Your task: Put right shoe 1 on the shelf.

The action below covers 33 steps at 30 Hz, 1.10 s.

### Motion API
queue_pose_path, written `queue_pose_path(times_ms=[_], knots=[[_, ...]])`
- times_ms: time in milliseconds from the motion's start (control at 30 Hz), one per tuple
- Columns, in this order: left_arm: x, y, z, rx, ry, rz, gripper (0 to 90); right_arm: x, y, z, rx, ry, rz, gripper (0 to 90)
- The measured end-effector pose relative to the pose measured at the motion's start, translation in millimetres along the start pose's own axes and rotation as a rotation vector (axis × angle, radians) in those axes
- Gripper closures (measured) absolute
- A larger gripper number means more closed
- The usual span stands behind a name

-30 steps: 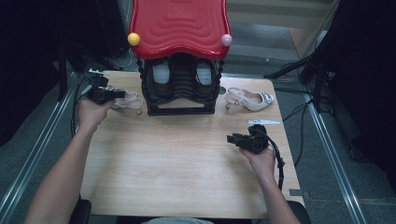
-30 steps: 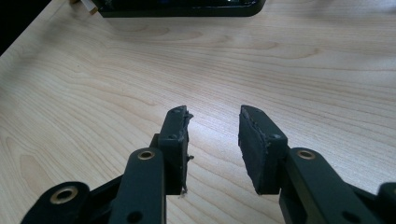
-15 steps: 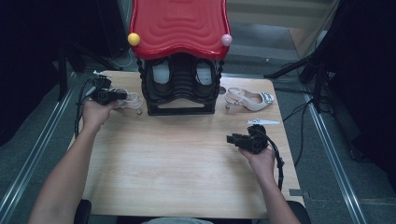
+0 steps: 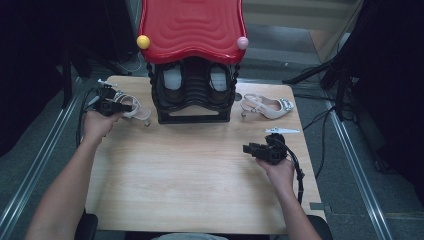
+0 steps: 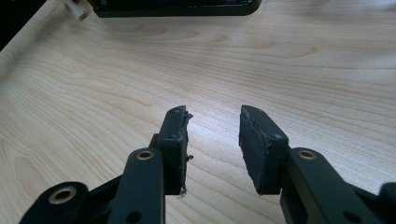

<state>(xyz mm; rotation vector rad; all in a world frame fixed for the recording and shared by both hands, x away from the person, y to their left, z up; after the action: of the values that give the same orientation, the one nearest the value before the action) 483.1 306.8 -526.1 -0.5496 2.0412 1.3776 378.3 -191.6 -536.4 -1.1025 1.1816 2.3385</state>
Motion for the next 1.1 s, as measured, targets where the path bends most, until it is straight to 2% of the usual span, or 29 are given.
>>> queue_pose_path(times_ms=[400,500,600,700,900,1000,1100], knots=[[0.3,11.5,17.8,-0.03,0.011,0.026,89.9,0.1,-0.2,0.0,0.004,-0.001,-0.002,62.9],[-0.1,14.7,21.3,-0.048,-0.007,0.037,89.0,0.0,-0.2,-0.1,0.003,-0.003,-0.003,62.9],[-1.2,15.5,21.4,-0.042,0.005,0.025,87.0,0.1,-0.4,-0.2,0.002,-0.005,-0.002,62.8],[-2.0,15.8,18.7,-0.03,0.003,0.027,82.8,0.5,-1.0,-0.1,0.003,-0.006,0.003,62.7],[-8.2,25.6,10.5,-0.016,0.009,-0.004,74.8,0.8,-1.3,-0.5,0.007,-0.006,0.004,62.7],[-10.8,35.0,3.8,0.0,0.012,-0.024,64.7,0.8,-1.4,-1.0,0.009,-0.008,0.005,62.7],[-10.7,39.0,-0.5,0.023,-0.01,-0.01,53.4,1.0,-1.8,-0.8,0.008,-0.005,0.005,62.7]])
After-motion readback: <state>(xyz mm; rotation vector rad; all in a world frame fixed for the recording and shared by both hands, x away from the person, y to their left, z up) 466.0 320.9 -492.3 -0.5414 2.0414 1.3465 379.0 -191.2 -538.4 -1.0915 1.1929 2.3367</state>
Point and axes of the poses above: each handheld gripper's, and its own axes: y roughly backward along the jaws, x roughly out of its underside, z roughly to its left, the point moved 5 cm from there along -y, roughly forward along the jaws, and after that the axes turned 7 degrees about -z, right-handed, at the moved point
